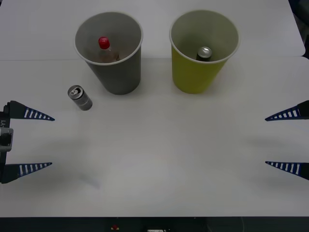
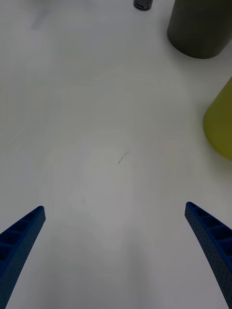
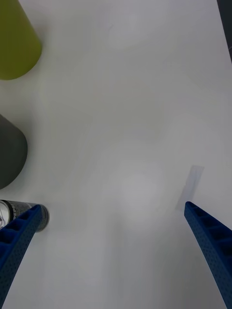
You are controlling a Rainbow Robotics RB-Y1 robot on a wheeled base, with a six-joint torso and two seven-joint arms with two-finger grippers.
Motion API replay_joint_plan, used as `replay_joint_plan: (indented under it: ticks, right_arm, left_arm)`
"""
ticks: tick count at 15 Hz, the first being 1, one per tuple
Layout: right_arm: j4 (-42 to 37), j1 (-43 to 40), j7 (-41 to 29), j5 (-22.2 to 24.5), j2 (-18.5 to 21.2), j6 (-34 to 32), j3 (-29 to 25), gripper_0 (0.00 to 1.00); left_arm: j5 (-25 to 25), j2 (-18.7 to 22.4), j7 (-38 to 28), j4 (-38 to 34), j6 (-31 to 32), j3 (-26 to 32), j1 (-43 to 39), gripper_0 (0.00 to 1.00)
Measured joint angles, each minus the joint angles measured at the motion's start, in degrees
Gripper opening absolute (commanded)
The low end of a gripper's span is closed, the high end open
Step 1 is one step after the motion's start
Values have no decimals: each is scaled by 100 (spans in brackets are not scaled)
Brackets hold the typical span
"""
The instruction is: Put the can into the green bin and the plastic bottle into the gray bin
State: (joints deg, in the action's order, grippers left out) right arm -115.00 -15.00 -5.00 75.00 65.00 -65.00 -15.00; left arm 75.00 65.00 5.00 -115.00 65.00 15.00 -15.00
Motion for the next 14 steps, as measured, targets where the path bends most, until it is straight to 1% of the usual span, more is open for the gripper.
replay_joint_plan:
  ticks: [7, 11, 14]
  right_arm:
    - [0, 0, 0, 0, 0, 0, 0, 100]
    - [0, 0, 0, 0, 0, 0, 0, 100]
    - [0, 0, 0, 0, 0, 0, 0, 100]
  left_arm:
    - [-103, -81, -30, 95, -99, 10, -39, 100]
    - [-148, -78, -222, 199, -480, -13, -44, 99]
    - [-322, -82, -400, 378, -687, -23, -49, 99]
